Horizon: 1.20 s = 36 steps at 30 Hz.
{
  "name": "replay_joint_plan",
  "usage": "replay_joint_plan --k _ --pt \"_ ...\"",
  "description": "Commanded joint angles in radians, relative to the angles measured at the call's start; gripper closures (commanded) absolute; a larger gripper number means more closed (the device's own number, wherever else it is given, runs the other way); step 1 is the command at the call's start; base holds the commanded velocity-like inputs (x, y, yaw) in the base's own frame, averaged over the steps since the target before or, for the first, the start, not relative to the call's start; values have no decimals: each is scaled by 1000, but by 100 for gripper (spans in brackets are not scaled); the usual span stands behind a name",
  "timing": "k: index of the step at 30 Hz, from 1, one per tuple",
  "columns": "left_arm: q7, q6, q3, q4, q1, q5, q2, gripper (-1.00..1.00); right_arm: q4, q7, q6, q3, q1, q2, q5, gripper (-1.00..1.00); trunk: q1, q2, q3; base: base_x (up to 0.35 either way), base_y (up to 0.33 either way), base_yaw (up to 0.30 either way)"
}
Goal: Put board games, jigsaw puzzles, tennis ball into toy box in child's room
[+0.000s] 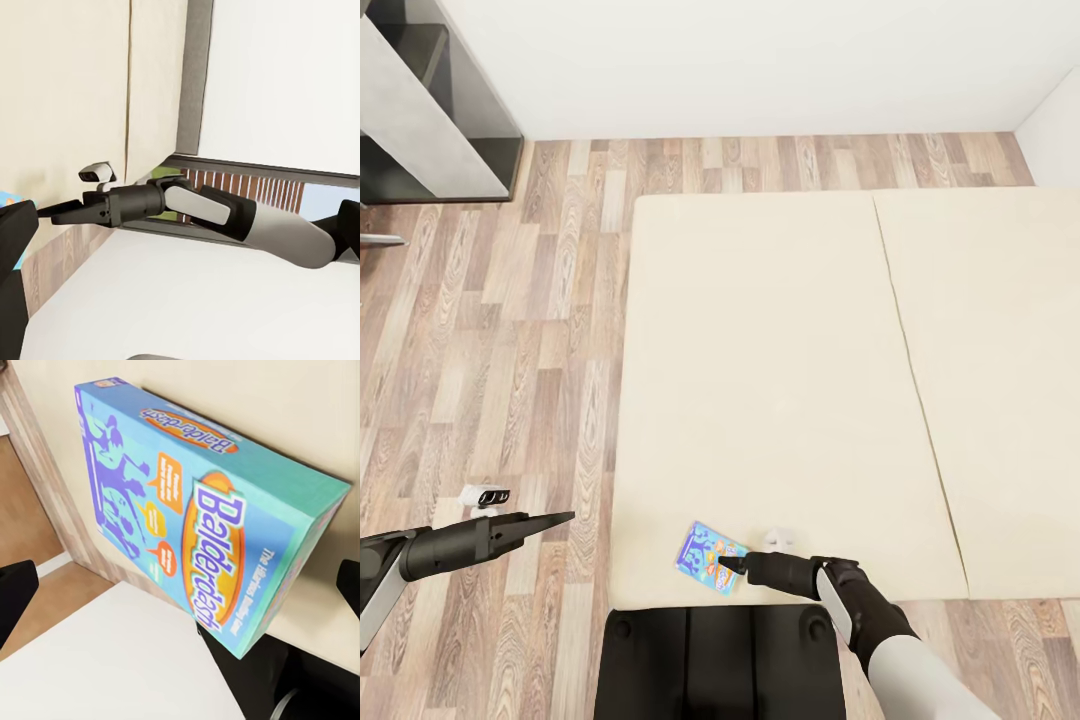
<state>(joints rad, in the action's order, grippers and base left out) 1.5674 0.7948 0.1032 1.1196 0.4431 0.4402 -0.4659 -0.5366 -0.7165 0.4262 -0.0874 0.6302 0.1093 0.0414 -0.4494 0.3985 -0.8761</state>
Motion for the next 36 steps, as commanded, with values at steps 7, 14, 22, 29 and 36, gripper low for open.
replay_joint_plan --k 7,14,22,29,36 --pt "3 11 0 0 0 1 0 -100 0 -3 8 -6 0 0 4 -100 -1 2 -2 0 0 -7" --pt "3 11 0 0 0 0 0 -100 0 -3 8 -6 0 2 4 -100 -1 2 -2 0 0 0" --pt "3 11 0 0 0 1 0 -100 1 -3 8 -6 0 2 5 -100 -1 2 -8 0 0 0" --pt "3 11 0 0 0 0 0 -100 1 -3 7 -6 0 2 5 -100 -1 2 -12 0 0 0" --pt "3 11 0 0 0 1 0 -100 1 -3 6 -6 0 2 5 -100 -1 2 -12 0 0 0"
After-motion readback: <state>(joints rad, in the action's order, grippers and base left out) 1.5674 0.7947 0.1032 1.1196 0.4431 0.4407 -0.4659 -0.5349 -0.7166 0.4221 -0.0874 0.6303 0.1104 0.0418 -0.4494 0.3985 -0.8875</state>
